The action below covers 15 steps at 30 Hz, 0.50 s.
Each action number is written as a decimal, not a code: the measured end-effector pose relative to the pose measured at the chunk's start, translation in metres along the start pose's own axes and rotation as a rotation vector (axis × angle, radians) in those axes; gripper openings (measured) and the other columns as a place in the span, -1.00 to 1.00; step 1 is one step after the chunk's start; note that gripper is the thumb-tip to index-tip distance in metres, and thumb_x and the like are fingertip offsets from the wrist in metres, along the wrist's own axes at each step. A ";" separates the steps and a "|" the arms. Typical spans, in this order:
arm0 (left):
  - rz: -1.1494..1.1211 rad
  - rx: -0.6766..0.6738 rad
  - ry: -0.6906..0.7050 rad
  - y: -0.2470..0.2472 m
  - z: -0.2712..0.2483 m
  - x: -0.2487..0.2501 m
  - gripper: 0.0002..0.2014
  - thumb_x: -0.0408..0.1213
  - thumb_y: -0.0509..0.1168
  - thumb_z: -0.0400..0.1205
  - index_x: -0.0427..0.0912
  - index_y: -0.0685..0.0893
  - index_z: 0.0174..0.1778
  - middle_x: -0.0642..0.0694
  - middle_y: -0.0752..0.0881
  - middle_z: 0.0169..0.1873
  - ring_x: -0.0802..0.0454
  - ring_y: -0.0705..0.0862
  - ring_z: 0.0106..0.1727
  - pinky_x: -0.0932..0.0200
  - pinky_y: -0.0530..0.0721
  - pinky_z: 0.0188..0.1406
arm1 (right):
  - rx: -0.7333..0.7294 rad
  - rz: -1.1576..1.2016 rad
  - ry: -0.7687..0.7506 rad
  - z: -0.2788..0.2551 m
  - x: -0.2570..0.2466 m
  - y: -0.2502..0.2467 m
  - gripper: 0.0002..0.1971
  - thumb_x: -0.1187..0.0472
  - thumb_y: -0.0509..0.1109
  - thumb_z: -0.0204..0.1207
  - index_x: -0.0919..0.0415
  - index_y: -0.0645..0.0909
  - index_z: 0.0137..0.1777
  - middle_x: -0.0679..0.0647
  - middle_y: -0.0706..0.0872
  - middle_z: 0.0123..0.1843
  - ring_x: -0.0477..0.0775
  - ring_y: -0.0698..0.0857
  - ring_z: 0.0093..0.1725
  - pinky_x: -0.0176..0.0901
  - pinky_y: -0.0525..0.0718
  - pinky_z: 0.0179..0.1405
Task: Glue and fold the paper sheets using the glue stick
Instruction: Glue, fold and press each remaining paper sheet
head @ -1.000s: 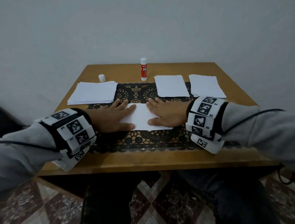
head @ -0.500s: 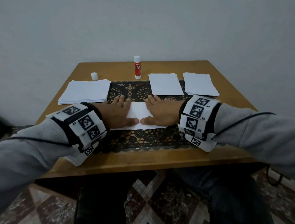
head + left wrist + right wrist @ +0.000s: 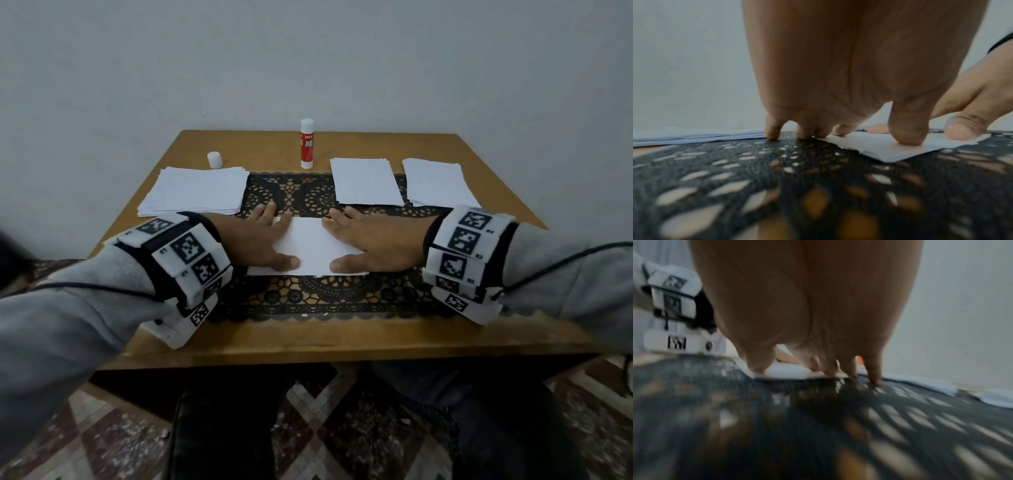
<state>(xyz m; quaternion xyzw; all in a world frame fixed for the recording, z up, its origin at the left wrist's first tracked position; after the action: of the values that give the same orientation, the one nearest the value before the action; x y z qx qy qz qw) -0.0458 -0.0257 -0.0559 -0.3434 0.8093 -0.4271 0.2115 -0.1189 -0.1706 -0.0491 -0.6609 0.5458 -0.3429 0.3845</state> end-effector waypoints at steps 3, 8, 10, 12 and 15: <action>0.016 -0.021 0.021 -0.001 -0.003 0.000 -0.10 0.33 0.01 0.60 0.06 -0.42 0.63 -0.22 -0.43 0.62 -0.16 -0.35 0.65 -0.23 -0.08 0.62 | 0.012 0.005 -0.011 0.003 0.004 0.002 -0.08 -0.37 0.04 0.59 0.13 -0.31 0.70 0.05 -0.32 0.72 0.10 -0.26 0.71 0.17 -0.04 0.69; 0.013 0.008 -0.045 -0.001 -0.002 -0.002 0.00 0.33 0.05 0.59 -0.21 -0.38 0.64 -0.21 -0.41 0.62 -0.14 -0.31 0.67 -0.16 -0.06 0.65 | 0.036 0.010 0.036 0.005 0.004 0.001 0.00 -0.41 0.10 0.53 0.21 -0.25 0.71 0.11 -0.26 0.74 0.12 -0.18 0.72 0.15 0.00 0.69; 0.000 0.018 -0.061 -0.002 -0.002 -0.004 0.02 0.35 0.06 0.57 -0.20 -0.36 0.65 -0.24 -0.38 0.63 -0.17 -0.29 0.67 -0.19 -0.06 0.64 | 0.089 0.004 0.050 0.007 0.007 -0.003 -0.07 -0.37 0.11 0.57 0.26 -0.05 0.71 0.21 -0.04 0.74 0.19 0.02 0.71 0.09 0.10 0.67; -0.014 0.035 -0.055 -0.002 -0.001 -0.006 0.01 0.34 0.06 0.57 -0.21 -0.34 0.65 -0.24 -0.36 0.64 -0.16 -0.28 0.67 -0.19 -0.06 0.64 | 0.179 -0.005 0.052 0.007 0.010 -0.009 -0.23 -0.32 0.15 0.59 0.28 0.32 0.58 0.29 0.38 0.58 0.27 0.36 0.56 0.13 0.37 0.51; -0.013 0.070 -0.053 -0.003 -0.001 -0.007 -0.06 0.27 0.02 0.63 -0.30 -0.30 0.65 -0.25 -0.32 0.65 -0.14 -0.26 0.68 -0.13 -0.06 0.65 | 0.304 0.069 0.004 0.002 0.010 -0.019 -0.42 -0.22 0.31 0.57 0.24 0.62 0.36 0.23 0.63 0.38 0.22 0.56 0.37 0.11 0.51 0.34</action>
<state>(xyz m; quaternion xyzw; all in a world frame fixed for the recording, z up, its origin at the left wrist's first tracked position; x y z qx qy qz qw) -0.0405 -0.0218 -0.0522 -0.3523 0.7856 -0.4474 0.2420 -0.1069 -0.1781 -0.0329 -0.5754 0.5107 -0.4093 0.4904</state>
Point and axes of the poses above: each hand's wrist, its own z-axis towards the middle knuckle, its own y-axis out of the palm, x = y × z, the point moved 6 cm from there along z, towards the middle knuckle
